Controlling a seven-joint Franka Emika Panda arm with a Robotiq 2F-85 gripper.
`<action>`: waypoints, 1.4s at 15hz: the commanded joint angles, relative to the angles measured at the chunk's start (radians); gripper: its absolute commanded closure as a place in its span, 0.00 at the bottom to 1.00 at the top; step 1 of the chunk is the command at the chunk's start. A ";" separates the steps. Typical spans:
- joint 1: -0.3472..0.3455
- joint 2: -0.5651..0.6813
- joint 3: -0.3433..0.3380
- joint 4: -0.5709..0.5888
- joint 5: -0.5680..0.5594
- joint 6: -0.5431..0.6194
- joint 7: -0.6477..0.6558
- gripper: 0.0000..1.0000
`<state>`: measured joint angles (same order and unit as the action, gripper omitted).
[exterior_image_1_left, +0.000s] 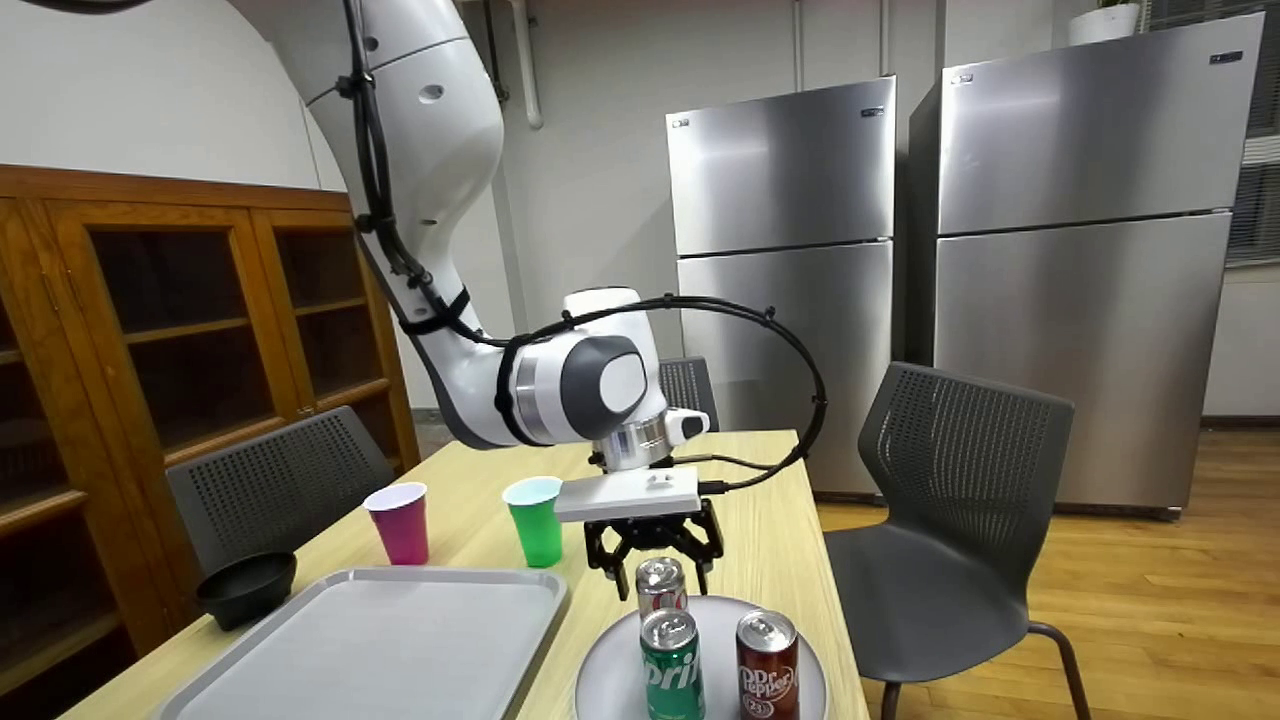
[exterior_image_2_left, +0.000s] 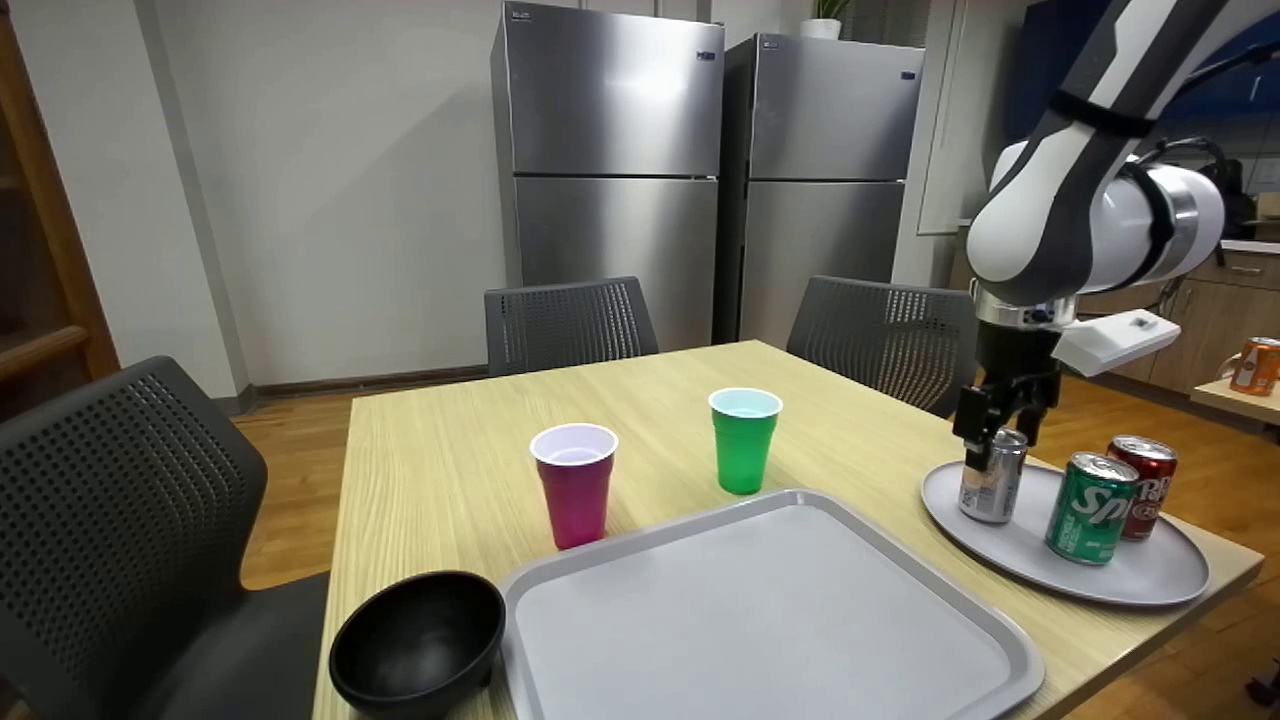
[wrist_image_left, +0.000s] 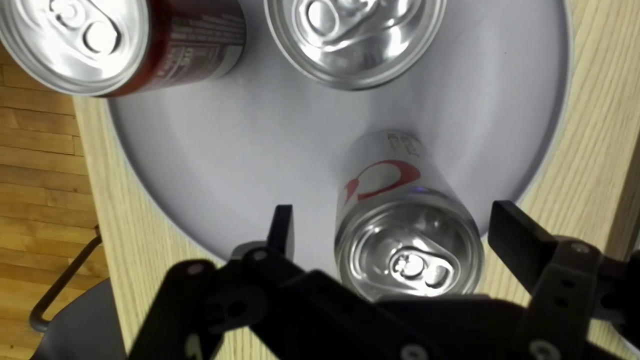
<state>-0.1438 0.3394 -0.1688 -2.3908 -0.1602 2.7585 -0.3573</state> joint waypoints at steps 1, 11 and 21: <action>-0.011 0.001 0.008 0.006 -0.026 0.016 0.028 0.26; -0.013 -0.038 0.027 -0.015 -0.011 0.005 0.013 0.61; 0.031 -0.219 0.095 -0.069 0.015 -0.085 0.032 0.61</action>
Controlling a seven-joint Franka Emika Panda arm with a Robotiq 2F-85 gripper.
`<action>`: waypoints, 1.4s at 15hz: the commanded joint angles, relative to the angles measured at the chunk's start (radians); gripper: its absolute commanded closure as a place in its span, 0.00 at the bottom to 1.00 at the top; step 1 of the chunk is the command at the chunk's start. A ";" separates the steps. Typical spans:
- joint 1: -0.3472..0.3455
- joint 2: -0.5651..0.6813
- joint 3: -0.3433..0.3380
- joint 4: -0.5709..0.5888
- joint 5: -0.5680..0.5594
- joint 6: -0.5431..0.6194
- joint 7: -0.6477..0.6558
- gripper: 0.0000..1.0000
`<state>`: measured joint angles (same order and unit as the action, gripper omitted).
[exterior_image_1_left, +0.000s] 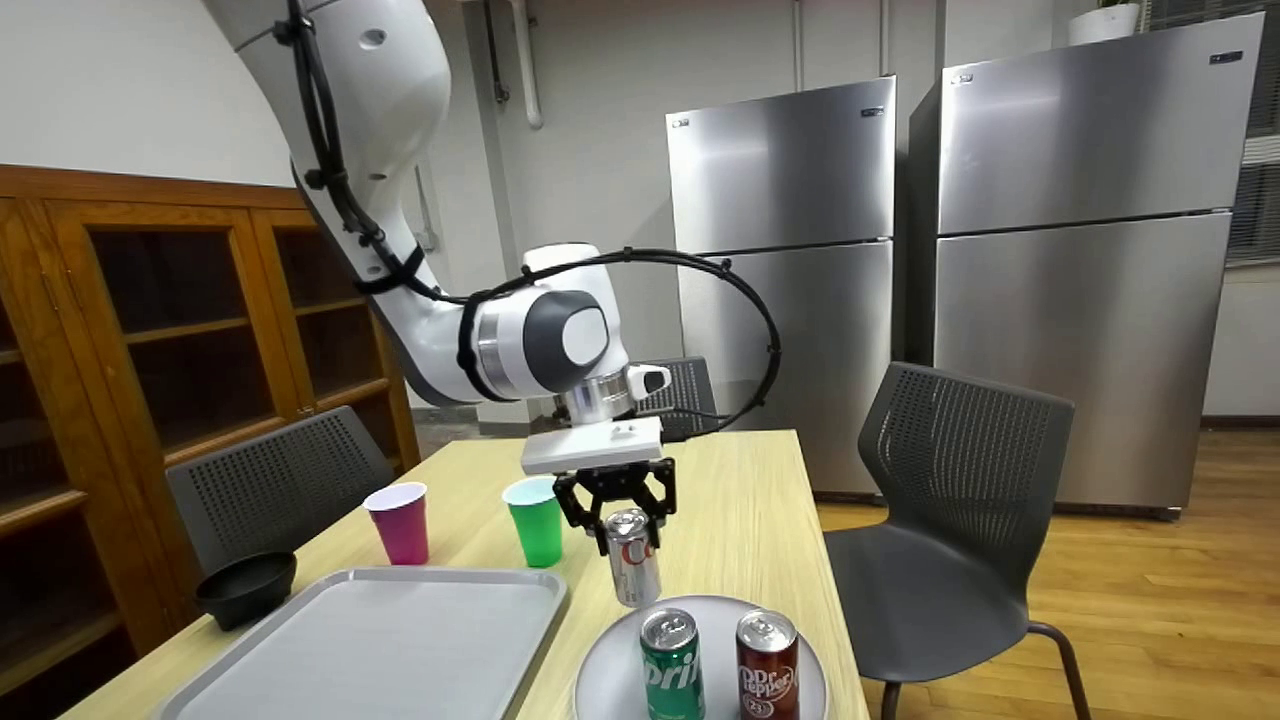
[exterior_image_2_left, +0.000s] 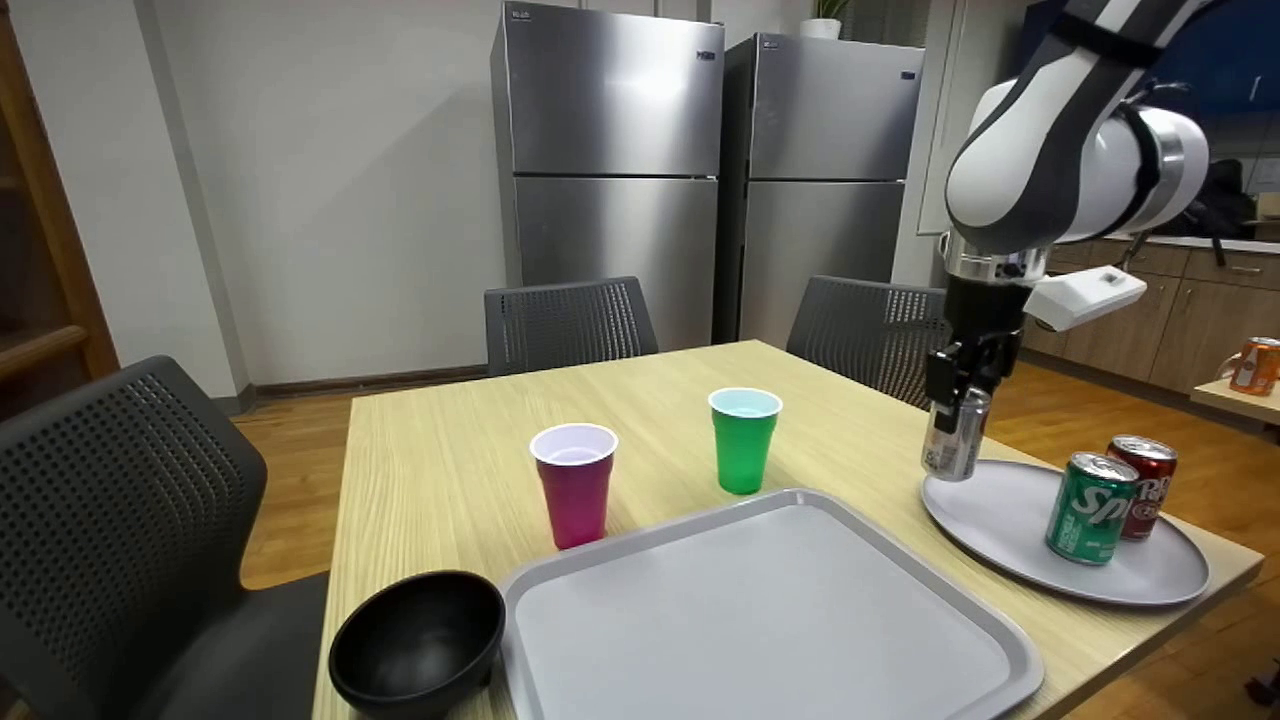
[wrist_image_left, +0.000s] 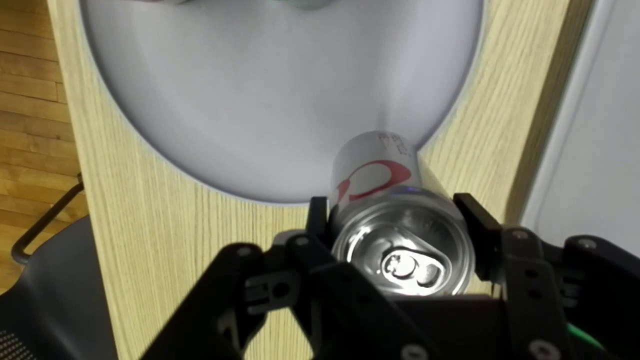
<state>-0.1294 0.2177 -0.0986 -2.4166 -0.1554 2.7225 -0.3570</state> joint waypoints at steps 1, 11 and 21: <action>0.024 -0.113 0.036 -0.050 0.024 -0.054 0.038 0.61; 0.152 -0.181 0.121 -0.082 0.032 -0.091 0.193 0.61; 0.258 -0.176 0.210 -0.072 0.034 -0.097 0.288 0.61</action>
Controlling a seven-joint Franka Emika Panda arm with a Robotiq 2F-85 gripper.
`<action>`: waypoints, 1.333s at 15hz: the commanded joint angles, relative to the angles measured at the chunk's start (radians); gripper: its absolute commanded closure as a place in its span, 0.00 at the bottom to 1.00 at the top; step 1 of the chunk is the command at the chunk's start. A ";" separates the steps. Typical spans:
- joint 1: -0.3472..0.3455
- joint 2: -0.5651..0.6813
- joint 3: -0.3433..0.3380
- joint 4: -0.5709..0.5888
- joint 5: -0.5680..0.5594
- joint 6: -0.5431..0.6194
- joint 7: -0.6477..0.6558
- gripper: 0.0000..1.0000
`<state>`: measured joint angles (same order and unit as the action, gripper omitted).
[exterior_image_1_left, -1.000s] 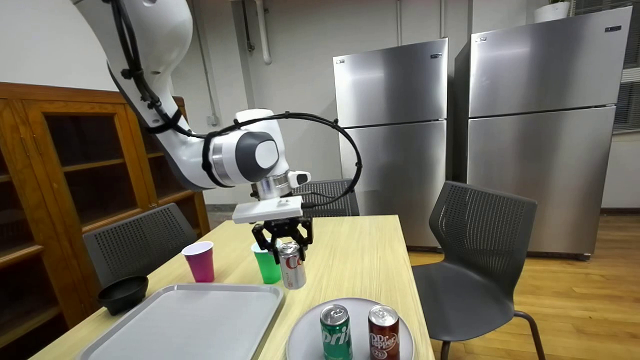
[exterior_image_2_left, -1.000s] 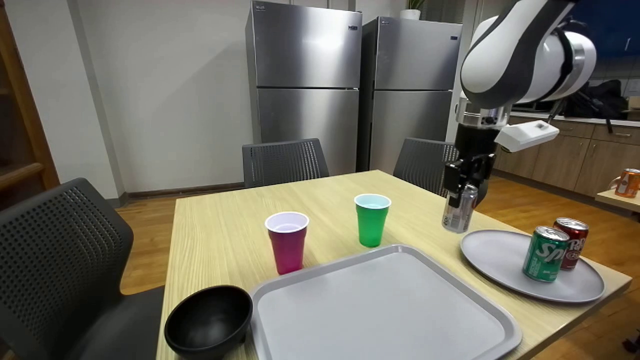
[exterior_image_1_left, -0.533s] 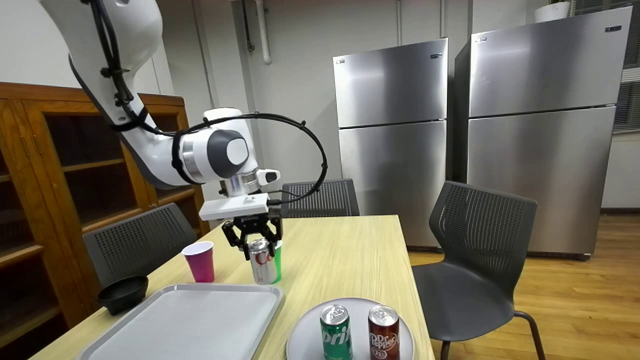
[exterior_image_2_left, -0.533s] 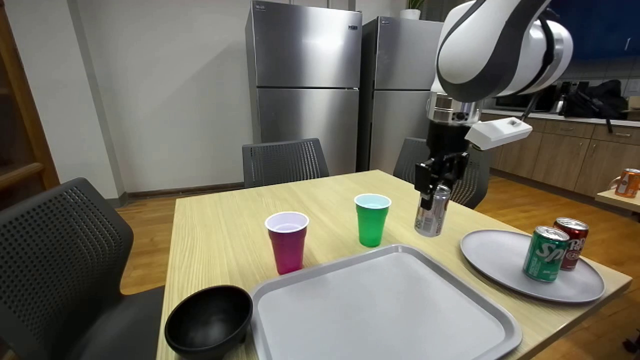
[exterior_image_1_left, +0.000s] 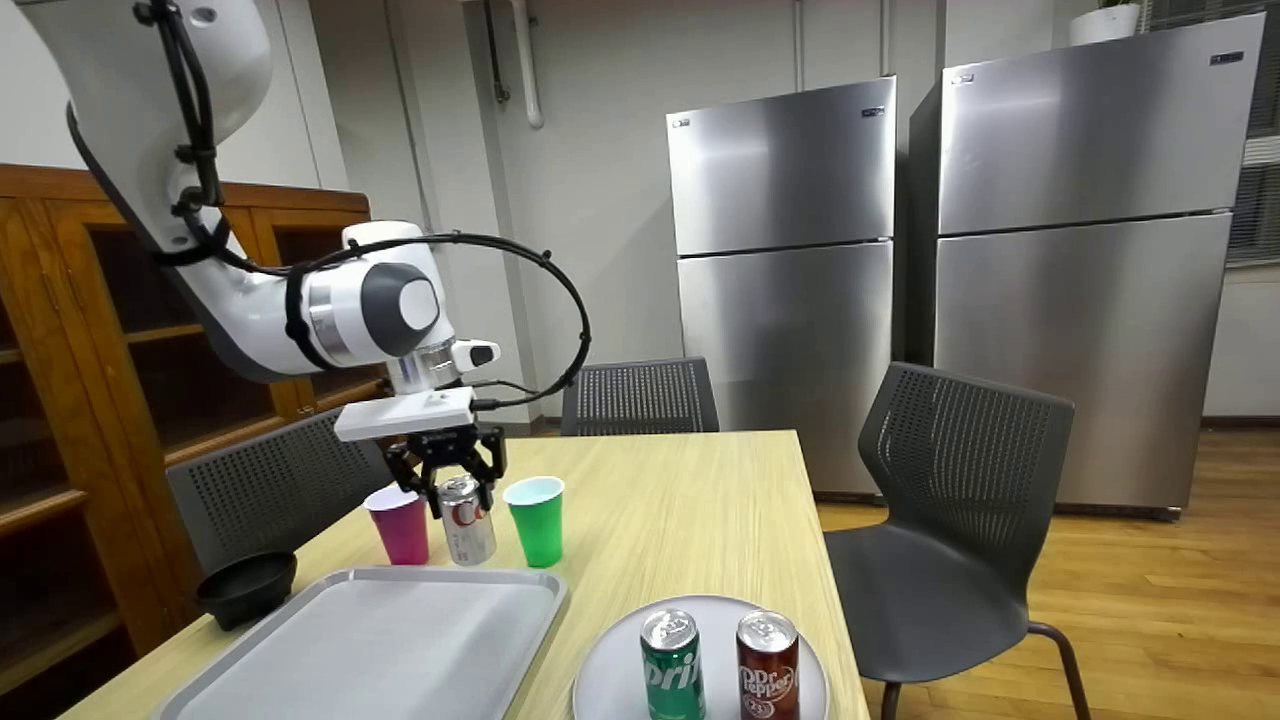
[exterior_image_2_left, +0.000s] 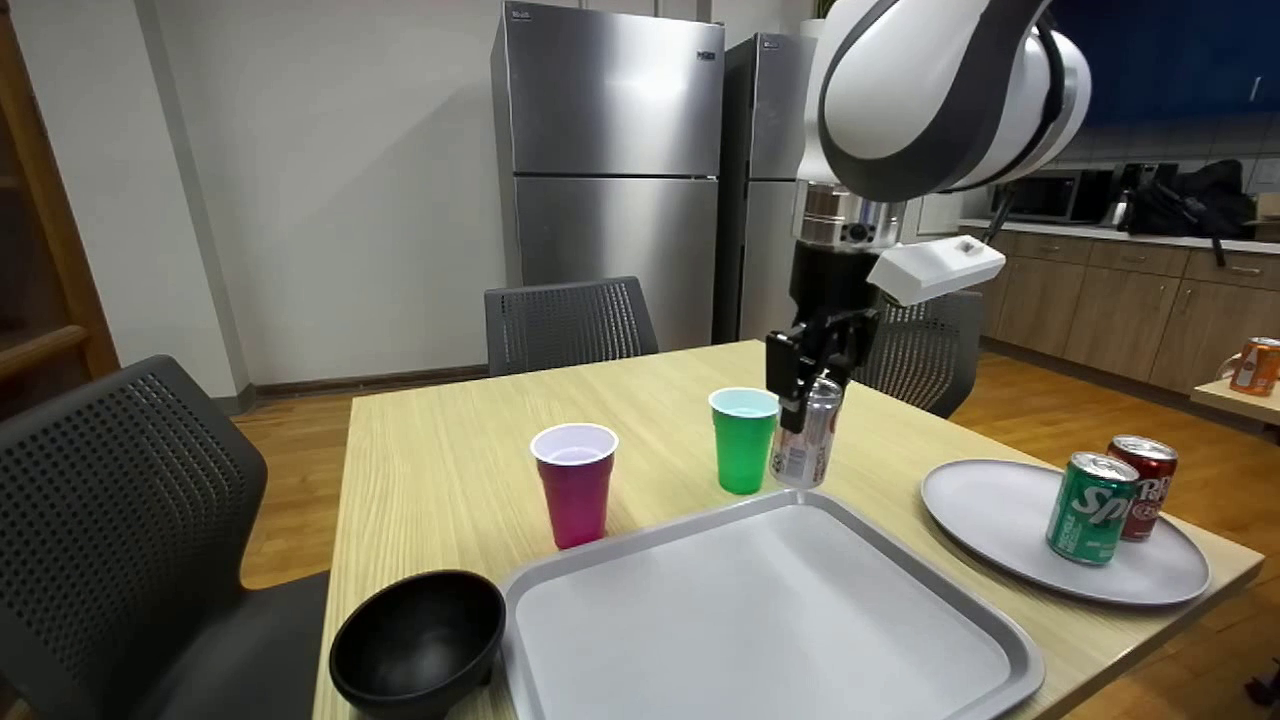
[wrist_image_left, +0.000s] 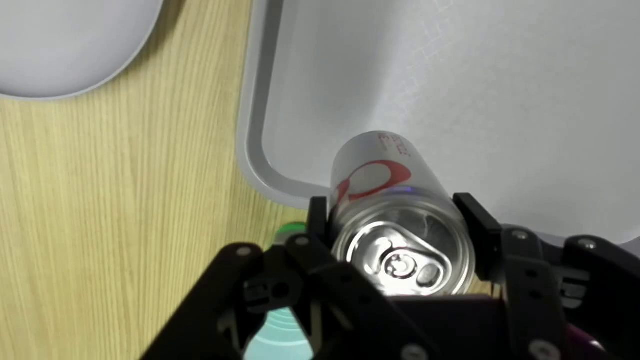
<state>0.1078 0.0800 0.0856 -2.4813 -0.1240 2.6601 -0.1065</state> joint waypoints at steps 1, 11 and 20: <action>0.029 -0.037 0.034 -0.007 0.002 -0.034 0.042 0.61; 0.088 0.003 0.105 -0.006 0.026 0.010 0.011 0.61; 0.139 0.132 0.129 0.023 -0.021 0.050 0.036 0.61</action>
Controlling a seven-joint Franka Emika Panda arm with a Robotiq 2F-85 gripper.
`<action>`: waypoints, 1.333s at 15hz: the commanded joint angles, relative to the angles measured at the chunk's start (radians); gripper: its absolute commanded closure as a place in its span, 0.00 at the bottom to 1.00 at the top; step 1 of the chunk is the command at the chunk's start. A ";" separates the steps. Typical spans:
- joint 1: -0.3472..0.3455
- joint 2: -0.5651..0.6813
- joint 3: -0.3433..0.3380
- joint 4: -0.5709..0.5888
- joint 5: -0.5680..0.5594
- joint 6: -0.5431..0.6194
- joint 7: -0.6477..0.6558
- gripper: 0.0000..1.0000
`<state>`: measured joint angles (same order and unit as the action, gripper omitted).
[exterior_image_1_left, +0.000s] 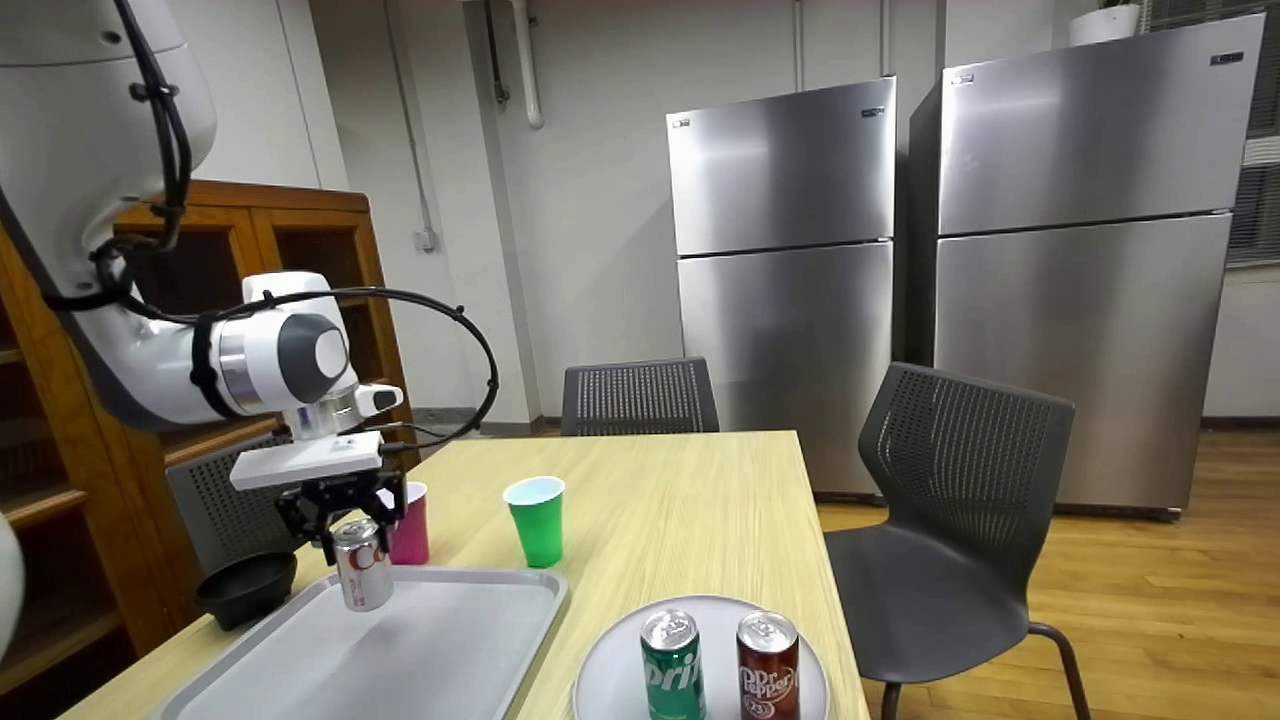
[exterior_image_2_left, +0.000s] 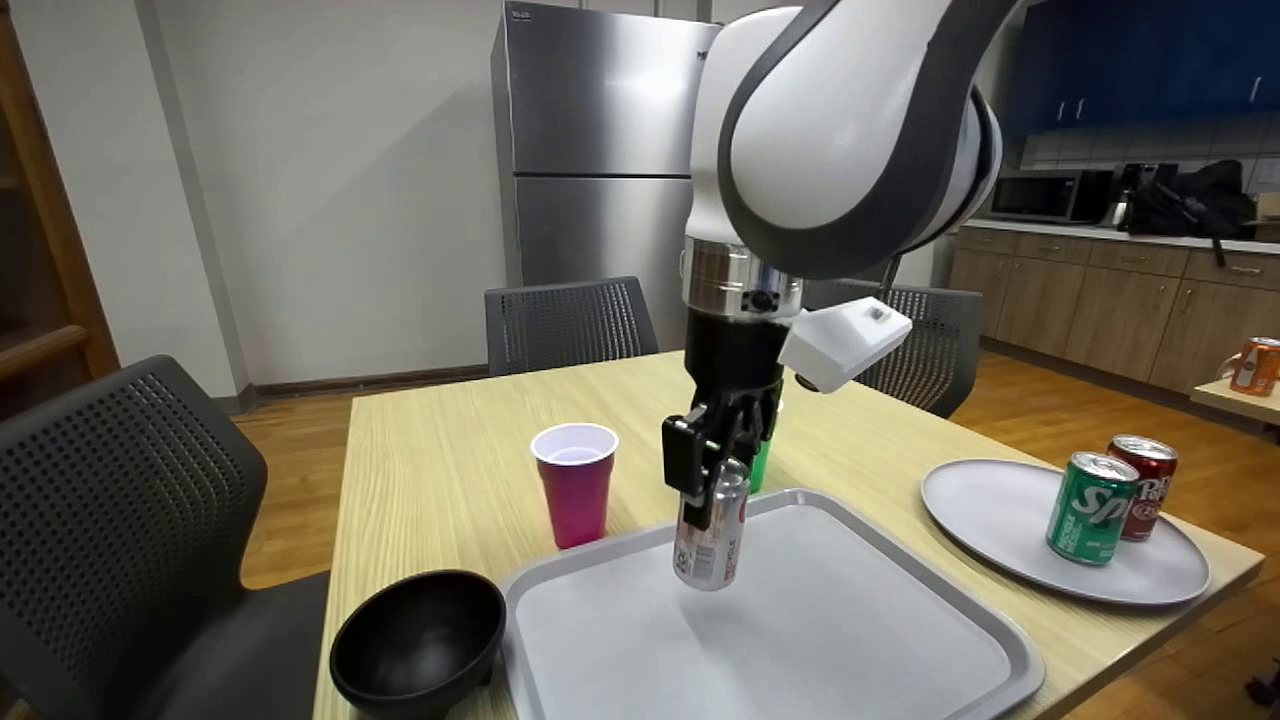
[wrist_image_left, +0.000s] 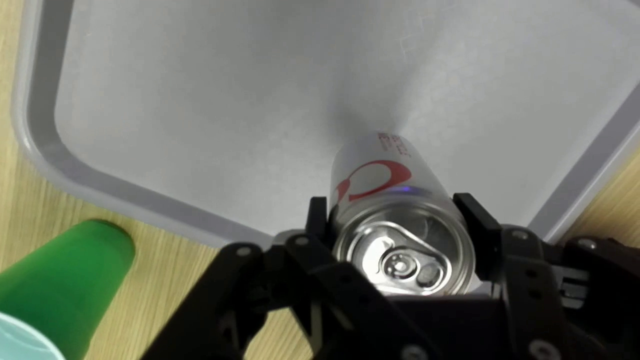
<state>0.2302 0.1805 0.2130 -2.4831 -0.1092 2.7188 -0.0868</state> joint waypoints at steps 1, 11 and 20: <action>0.022 0.041 -0.001 0.029 -0.047 -0.014 0.019 0.61; 0.056 0.088 -0.022 0.054 -0.125 -0.018 0.042 0.61; 0.062 0.107 -0.036 0.063 -0.155 -0.016 0.047 0.61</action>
<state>0.2701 0.2861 0.1948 -2.4403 -0.2256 2.7186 -0.0813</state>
